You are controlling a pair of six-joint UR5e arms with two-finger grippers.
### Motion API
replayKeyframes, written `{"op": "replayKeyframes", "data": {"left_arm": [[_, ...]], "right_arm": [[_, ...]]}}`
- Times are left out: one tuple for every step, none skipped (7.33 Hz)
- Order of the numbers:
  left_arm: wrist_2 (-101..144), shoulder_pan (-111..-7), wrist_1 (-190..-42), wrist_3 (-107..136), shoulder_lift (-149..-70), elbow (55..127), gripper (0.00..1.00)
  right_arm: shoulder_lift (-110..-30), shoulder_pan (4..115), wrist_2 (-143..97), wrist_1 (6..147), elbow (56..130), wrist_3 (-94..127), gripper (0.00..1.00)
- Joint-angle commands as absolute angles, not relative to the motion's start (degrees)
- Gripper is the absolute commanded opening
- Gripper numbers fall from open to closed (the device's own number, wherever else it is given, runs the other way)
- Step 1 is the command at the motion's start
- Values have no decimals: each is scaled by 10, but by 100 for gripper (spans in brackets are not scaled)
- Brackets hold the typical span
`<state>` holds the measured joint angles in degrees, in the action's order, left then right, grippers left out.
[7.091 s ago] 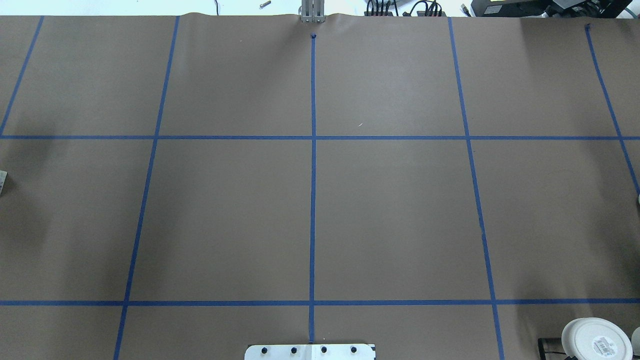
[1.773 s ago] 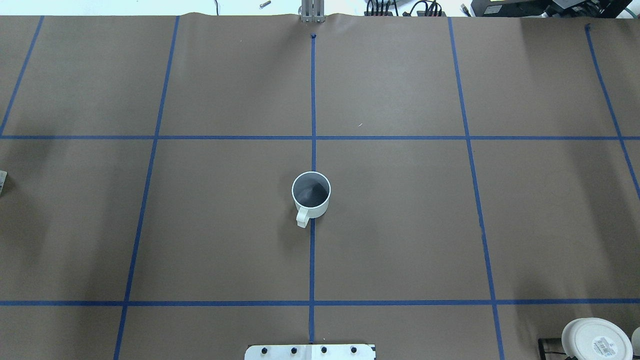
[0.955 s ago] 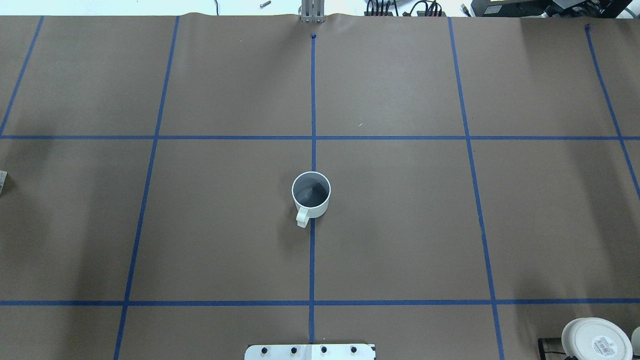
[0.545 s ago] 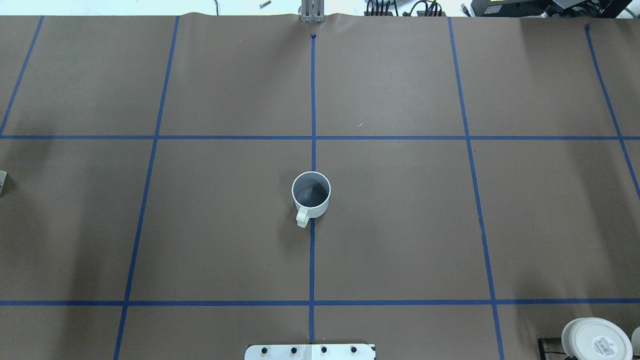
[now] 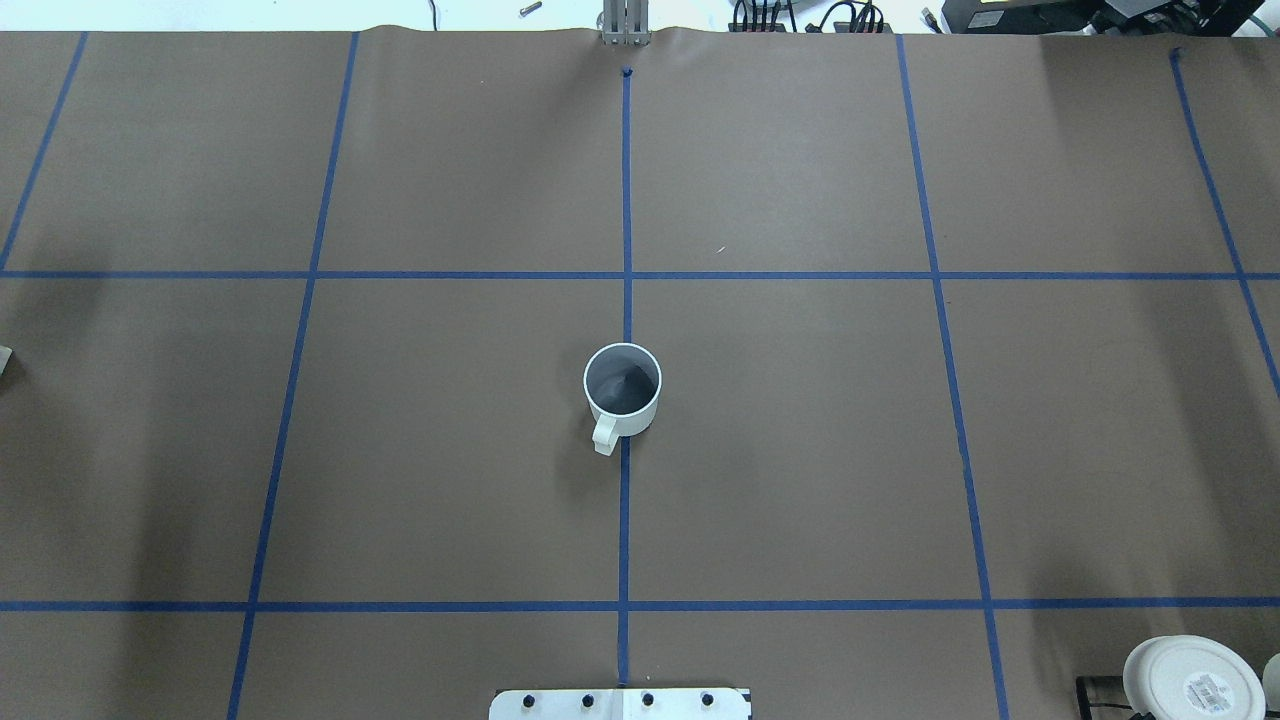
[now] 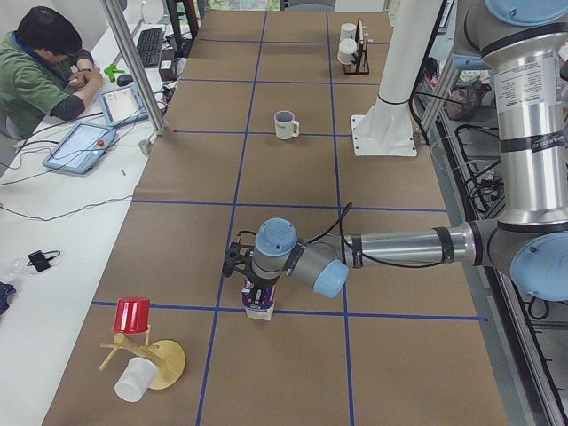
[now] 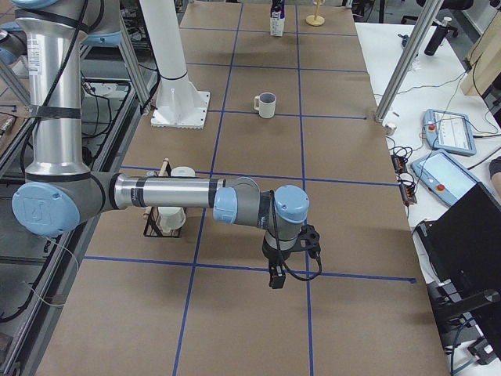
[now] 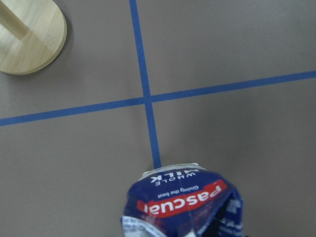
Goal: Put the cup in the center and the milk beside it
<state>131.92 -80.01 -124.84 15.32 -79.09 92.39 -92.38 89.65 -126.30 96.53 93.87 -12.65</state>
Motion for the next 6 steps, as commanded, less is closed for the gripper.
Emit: {"op": "replayKeyframes", "data": {"left_arm": [[1319, -800, -1264, 155, -791, 924, 0], [1319, -800, -1265, 155, -791, 925, 0], [1321, -800, -1266, 156, -791, 931, 0], [1327, -801, -1263, 156, -791, 942, 0], [1331, -801, -1253, 158, -791, 960, 0], [1362, -802, -1248, 185, -793, 974, 0]], "right_arm": [[-924, 896, -1263, 965, 939, -127, 100], [-924, 896, -1263, 965, 939, -127, 100], [-924, 896, -1263, 965, 939, -127, 100], [-924, 896, -1263, 965, 939, -127, 100], [-924, 896, -1263, 965, 938, -127, 100], [-924, 896, -1263, 965, 936, -127, 100]]}}
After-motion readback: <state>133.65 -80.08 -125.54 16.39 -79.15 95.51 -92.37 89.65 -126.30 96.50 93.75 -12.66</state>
